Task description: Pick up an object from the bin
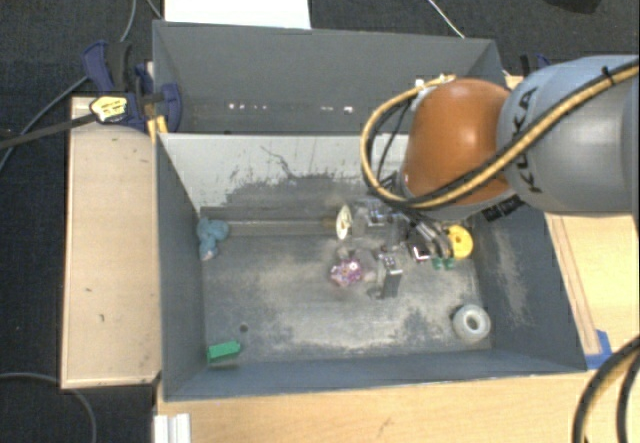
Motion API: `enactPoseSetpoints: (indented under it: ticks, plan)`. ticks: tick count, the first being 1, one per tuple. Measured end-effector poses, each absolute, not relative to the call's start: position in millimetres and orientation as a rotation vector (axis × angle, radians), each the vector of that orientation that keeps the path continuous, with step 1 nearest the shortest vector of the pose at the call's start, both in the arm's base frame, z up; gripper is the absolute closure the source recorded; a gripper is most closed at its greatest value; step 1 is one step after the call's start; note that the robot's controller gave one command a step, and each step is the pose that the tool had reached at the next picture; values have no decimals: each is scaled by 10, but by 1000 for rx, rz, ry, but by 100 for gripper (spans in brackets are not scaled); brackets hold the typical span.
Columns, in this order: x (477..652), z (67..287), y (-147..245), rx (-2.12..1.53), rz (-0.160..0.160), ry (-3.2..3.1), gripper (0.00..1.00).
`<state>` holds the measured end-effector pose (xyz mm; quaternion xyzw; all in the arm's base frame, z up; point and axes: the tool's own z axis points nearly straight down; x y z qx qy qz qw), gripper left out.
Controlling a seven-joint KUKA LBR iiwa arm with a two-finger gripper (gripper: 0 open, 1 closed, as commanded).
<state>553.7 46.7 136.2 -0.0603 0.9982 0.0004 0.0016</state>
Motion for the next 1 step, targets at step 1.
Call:
enactPoseSetpoints:
  ticks: [1]
  plan:
    - [5638,993,403,-733,4,3059,0]
